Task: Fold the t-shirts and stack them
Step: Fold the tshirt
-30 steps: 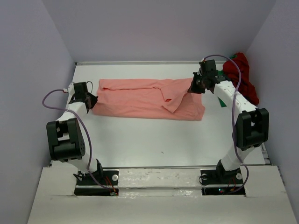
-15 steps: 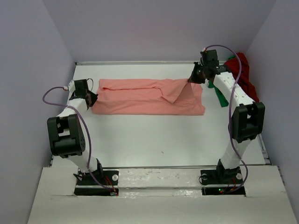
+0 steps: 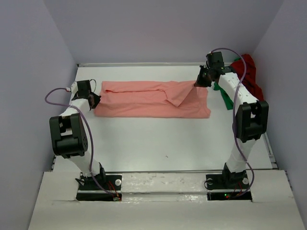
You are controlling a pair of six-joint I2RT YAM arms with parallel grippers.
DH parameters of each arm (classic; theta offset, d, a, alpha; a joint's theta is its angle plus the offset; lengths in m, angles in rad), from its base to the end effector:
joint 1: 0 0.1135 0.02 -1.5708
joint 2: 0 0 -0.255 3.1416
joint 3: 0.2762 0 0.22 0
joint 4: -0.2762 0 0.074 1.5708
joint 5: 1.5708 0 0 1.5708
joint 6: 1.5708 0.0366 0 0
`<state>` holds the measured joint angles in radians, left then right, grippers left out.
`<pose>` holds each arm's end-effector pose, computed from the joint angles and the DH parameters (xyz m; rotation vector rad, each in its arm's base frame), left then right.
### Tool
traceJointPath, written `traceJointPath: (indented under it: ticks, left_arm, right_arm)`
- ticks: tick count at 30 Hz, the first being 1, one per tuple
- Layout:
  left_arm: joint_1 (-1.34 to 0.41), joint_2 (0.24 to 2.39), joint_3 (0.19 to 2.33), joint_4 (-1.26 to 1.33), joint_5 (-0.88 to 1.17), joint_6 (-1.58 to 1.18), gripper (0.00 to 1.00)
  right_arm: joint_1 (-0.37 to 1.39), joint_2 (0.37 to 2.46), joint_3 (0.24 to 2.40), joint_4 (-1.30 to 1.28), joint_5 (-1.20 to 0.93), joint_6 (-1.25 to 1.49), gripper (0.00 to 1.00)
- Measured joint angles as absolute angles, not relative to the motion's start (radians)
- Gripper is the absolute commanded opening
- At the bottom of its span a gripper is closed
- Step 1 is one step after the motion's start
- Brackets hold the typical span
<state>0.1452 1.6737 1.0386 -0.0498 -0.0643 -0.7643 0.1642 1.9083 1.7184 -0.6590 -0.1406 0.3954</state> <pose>0.3339 0.0512 0.2200 -1.0267 2.0211 -0.2581 0.3903 0.0699 0.2903 0.2181 2.4435 0.4216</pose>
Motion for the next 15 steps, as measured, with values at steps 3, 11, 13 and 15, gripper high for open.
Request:
traceJointPath:
  ticks: [3, 11, 13, 15]
  left_arm:
    - [0.144, 1.675, 1.047, -0.050, -0.065, -0.764, 0.00]
    - [0.138, 1.718, 1.069, -0.049, -0.065, -0.764, 0.00]
    - [0.137, 1.727, 1.069, -0.050, -0.065, -0.764, 0.00]
    - [0.136, 1.732, 1.073, -0.050, -0.065, -0.764, 0.00]
  right_arm:
    - [0.160, 1.923, 1.726, -0.660, -0.141, 0.395, 0.00]
    - [0.149, 1.942, 1.746, -0.663, -0.143, 0.395, 0.00]
    - [0.146, 1.942, 1.751, -0.665, -0.144, 0.395, 0.00]
    - [0.143, 1.945, 1.758, -0.666, -0.146, 0.395, 0.00]
